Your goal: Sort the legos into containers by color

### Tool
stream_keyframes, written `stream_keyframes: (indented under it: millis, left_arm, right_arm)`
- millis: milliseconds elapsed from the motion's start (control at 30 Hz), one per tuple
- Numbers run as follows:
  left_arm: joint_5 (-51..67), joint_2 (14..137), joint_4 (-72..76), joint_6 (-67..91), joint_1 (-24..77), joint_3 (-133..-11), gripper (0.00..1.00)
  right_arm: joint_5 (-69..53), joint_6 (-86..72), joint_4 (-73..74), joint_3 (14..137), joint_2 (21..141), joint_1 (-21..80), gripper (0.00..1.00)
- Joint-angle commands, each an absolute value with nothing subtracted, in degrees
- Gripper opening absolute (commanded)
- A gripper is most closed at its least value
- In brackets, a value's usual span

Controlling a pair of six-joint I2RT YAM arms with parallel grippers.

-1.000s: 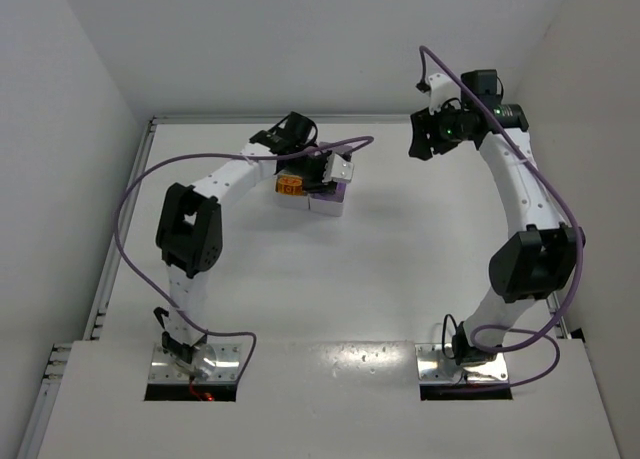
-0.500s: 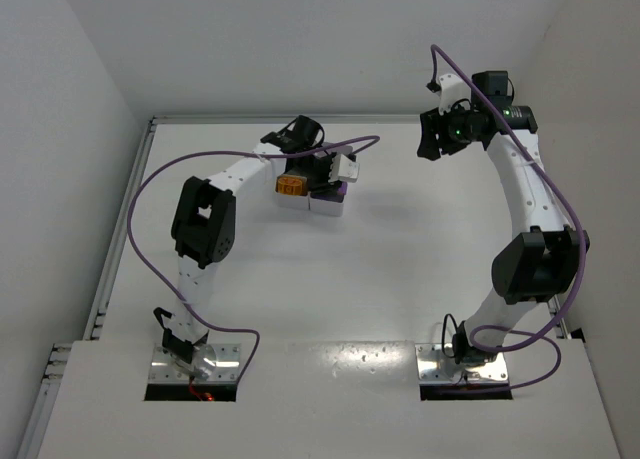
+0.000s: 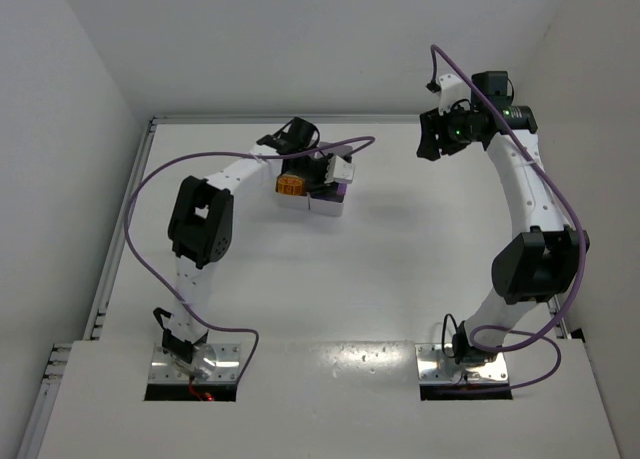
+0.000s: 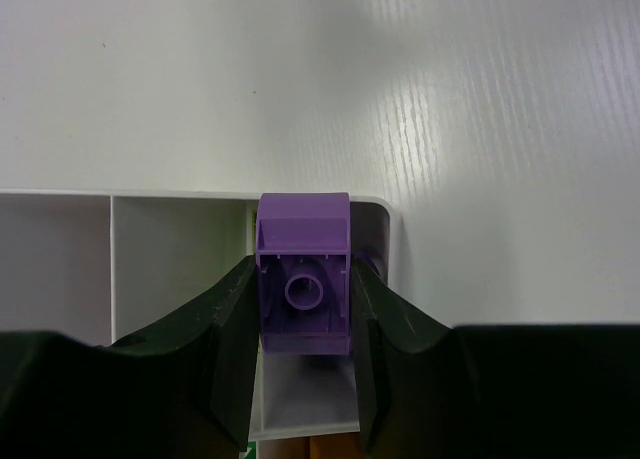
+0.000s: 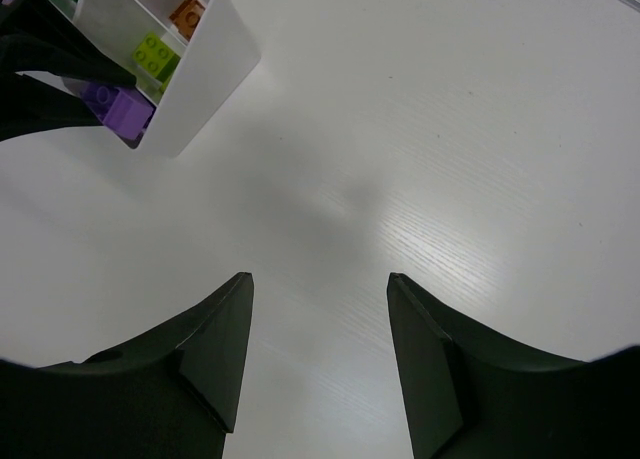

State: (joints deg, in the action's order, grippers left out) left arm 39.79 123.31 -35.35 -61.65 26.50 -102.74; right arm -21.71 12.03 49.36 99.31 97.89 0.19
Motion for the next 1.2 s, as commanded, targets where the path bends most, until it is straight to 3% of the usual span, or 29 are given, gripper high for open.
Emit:
stream_keyframes:
  millis: [0, 267, 433, 533, 567, 633, 700, 800, 1167]
  left_arm:
    - [36.5, 123.9, -36.7, -63.5, 24.0, -100.0, 0.22]
    - [36.5, 122.9, -36.7, -64.2, 23.5, -98.9, 0.37]
    - [35.9, 122.9, -36.7, -64.7, 22.9, -97.7, 0.39]
    - [36.5, 122.9, -36.7, -64.7, 22.9, -97.0, 0.48]
    - [36.5, 122.3, -36.7, -64.7, 22.3, -96.9, 0.6]
    - [35.9, 122.3, -36.7, -64.7, 22.3, -96.9, 0.68]
    - [35.9, 122.3, -36.7, -64.7, 22.3, -96.4, 0.82]
    - [36.5, 122.3, -36.7, -64.7, 22.3, -96.4, 0.89]
    - [52.3, 109.4, -31.6, -53.2, 22.1, -99.9, 0.92]
  right_arm:
    - [-23.2, 12.3, 48.4, 100.3, 97.1, 0.0, 0.57]
    - [-23.2, 12.3, 48.4, 100.3, 98.2, 0.0, 0.57]
    - [-23.2, 12.3, 48.4, 100.8, 98.7, 0.0, 0.57]
    - [-23.2, 12.3, 48.4, 100.8, 98.7, 0.0, 0.57]
    - [-23.2, 12.3, 48.4, 100.8, 98.7, 0.0, 0.57]
    - [-23.2, 12.3, 48.4, 100.8, 98.7, 0.5, 0.57]
    - [-23.2, 12.3, 48.4, 101.3, 99.2, 0.5, 0.57]
    - [-23.2, 12.3, 48.4, 101.3, 99.8, 0.5, 0.57]
    - [-24.3, 12.3, 47.9, 104.3, 100.8, 1.6, 0.57]
